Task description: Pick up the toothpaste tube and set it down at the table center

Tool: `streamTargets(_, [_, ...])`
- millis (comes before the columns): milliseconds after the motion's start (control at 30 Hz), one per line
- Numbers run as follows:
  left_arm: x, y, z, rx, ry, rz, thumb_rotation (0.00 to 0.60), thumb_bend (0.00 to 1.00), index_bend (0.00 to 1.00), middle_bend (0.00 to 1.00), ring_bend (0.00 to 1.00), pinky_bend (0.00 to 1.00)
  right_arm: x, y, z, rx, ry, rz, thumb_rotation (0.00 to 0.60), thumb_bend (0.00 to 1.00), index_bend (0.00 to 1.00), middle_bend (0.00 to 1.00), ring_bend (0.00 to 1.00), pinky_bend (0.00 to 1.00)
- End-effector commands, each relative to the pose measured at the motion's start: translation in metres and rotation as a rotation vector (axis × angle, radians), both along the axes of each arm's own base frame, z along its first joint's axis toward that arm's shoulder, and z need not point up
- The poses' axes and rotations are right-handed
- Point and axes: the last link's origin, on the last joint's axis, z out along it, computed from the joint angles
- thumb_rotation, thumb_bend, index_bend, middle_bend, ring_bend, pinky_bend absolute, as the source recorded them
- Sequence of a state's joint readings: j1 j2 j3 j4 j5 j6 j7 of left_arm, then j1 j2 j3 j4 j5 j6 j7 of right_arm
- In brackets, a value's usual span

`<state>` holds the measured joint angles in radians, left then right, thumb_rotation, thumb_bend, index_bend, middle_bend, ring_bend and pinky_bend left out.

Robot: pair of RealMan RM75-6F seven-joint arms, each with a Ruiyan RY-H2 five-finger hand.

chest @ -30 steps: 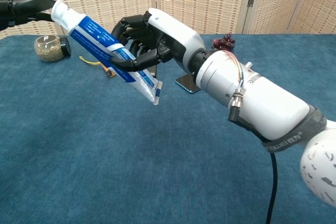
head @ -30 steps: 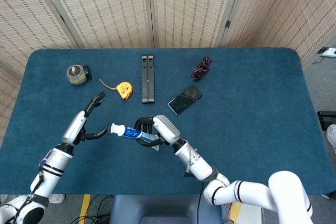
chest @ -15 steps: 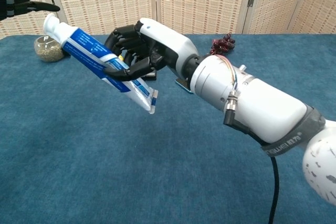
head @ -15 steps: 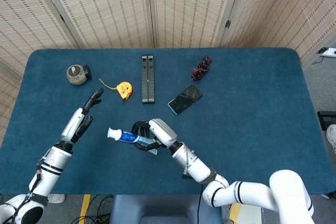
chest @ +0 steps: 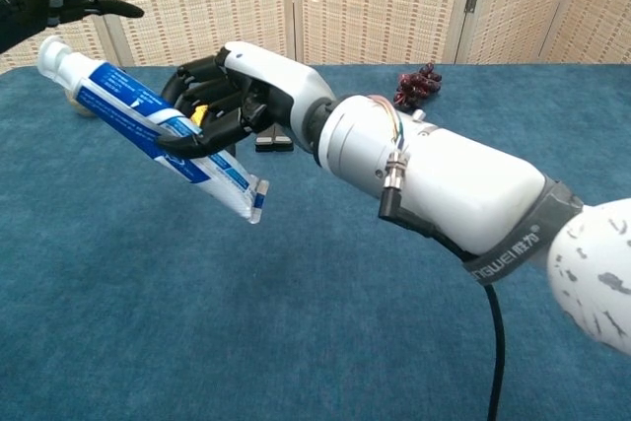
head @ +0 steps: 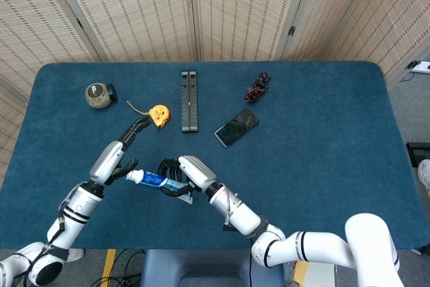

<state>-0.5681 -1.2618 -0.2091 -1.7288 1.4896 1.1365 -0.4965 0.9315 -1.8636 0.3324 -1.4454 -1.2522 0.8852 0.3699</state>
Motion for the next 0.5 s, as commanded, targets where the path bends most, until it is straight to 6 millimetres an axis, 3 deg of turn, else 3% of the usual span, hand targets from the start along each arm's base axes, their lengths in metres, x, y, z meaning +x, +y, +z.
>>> streamTargets(33, [0.003, 0.001, -0.004, -0.008, 0.024, -0.019, 0.000, 0.04, 0.00, 0.00, 0.00, 0.13, 0.002, 0.000, 0.000, 0.000, 0.004, -0.001, 0.600, 0.67, 0.66, 0.62, 0.58, 0.62])
streamTargets(500, [0.010, 0.001, -0.015, -0.042, 0.131, -0.077, 0.000, 0.03, 0.00, 0.00, 0.00, 0.13, 0.005, 0.001, -0.004, 0.029, -0.010, -0.027, 0.600, 0.68, 0.68, 0.63, 0.59, 0.62])
